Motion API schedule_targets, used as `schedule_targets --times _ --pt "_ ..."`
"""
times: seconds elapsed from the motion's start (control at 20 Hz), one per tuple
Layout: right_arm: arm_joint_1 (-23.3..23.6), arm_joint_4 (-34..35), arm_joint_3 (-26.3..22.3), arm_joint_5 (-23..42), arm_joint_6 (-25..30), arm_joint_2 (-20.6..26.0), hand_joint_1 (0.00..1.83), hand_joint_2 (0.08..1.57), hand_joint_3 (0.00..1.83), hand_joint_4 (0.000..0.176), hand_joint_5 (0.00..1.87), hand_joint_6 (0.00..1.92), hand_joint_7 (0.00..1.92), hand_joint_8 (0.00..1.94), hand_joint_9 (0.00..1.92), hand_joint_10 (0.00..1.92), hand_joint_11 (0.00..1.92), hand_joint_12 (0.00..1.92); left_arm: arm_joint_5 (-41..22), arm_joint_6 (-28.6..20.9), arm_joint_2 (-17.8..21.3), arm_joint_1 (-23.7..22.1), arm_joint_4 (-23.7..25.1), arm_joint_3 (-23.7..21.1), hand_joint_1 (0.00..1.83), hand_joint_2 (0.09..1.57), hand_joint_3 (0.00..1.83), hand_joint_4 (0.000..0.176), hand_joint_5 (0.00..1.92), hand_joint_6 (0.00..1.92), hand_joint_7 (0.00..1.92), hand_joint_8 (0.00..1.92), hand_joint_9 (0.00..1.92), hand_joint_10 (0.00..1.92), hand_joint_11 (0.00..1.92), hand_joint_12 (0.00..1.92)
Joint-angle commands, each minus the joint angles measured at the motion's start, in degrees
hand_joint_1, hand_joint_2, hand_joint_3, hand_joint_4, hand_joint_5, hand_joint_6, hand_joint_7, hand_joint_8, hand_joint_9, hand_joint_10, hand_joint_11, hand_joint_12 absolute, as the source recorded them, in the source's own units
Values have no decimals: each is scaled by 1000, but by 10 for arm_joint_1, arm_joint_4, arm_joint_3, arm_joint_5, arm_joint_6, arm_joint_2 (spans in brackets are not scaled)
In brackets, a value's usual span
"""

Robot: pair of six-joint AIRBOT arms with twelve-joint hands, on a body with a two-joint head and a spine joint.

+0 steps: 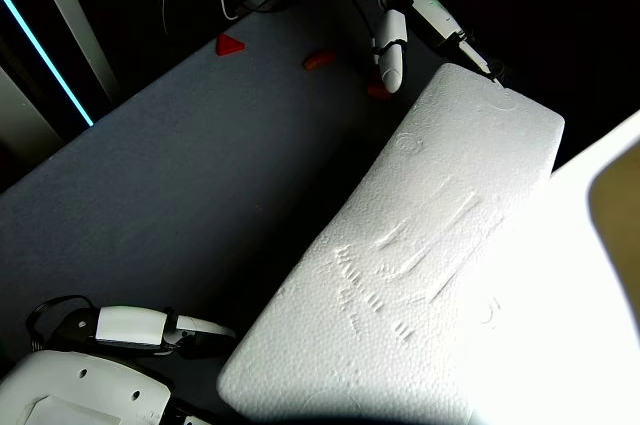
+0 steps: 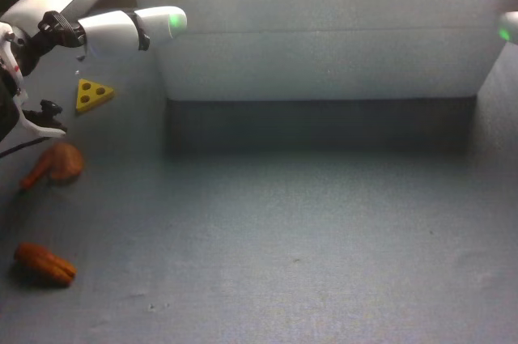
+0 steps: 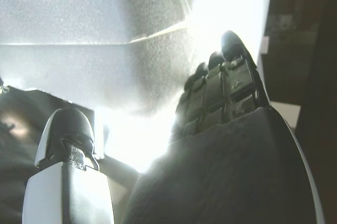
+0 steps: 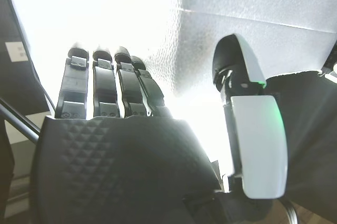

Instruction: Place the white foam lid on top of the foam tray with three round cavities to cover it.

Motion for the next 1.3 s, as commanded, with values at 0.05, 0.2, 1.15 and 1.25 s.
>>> schedule_targets --times 0.05,0.2,1.15,1.25 --pt "0 -23 -5 55 -1 1 471 1225 8 0 0 0 0 0 0 0 0 0 -70 -4 -6 -4 35 -4 347 1072 0 59 0 0 0 0 0 0 0 160" --pt "-7 -19 -8 60 -1 1 476 1225 4 0 0 0 0 0 0 0 0 0 -77 -6 -5 -5 38 -6 361 1077 1 66 0 0 0 0 0 0 0 0" --pt "-44 8 -18 68 -1 20 519 1182 0 0 0 0 0 0 0 0 0 53 -87 3 11 44 -15 -11 429 1119 0 12 62 0 0 0 0 0 0 557" --pt "-48 16 -22 71 -6 26 530 1196 6 0 0 0 0 0 0 0 0 32 -90 5 14 48 -22 -12 431 1130 5 0 53 0 0 0 0 0 0 540"
